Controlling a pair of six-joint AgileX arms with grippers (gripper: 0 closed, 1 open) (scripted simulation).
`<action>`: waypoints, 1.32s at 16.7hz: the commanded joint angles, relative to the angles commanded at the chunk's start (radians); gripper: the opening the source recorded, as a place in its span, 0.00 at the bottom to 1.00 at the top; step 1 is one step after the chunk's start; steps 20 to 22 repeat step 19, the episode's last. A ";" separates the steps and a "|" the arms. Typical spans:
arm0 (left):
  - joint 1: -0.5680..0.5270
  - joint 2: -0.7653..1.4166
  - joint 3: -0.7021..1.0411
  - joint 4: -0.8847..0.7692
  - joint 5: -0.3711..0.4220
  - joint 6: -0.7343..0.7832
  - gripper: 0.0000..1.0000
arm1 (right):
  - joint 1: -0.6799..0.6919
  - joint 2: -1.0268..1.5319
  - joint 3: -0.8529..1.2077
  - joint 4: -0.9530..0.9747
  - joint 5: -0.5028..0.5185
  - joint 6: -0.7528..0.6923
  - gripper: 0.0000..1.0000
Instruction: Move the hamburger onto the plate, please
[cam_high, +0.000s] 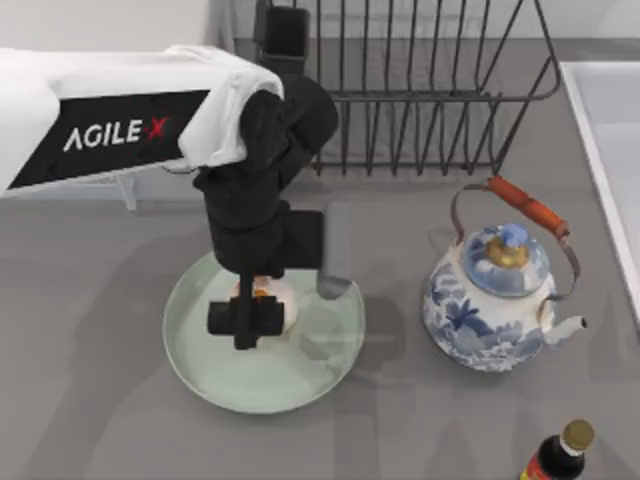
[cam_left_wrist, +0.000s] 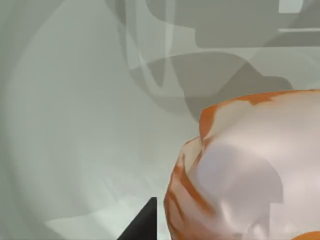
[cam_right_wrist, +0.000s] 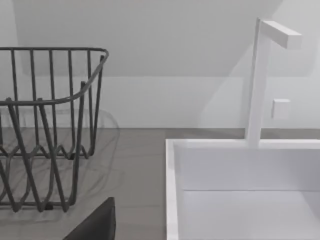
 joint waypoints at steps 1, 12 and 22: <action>0.000 0.000 0.000 0.000 0.000 0.000 0.08 | 0.000 0.000 0.000 0.000 0.000 0.000 1.00; 0.000 0.000 0.000 0.000 0.000 0.000 0.90 | 0.000 0.000 0.000 0.000 0.000 0.000 1.00; 0.000 0.000 0.000 0.000 0.000 0.000 1.00 | 0.000 0.000 0.000 0.000 0.000 0.000 1.00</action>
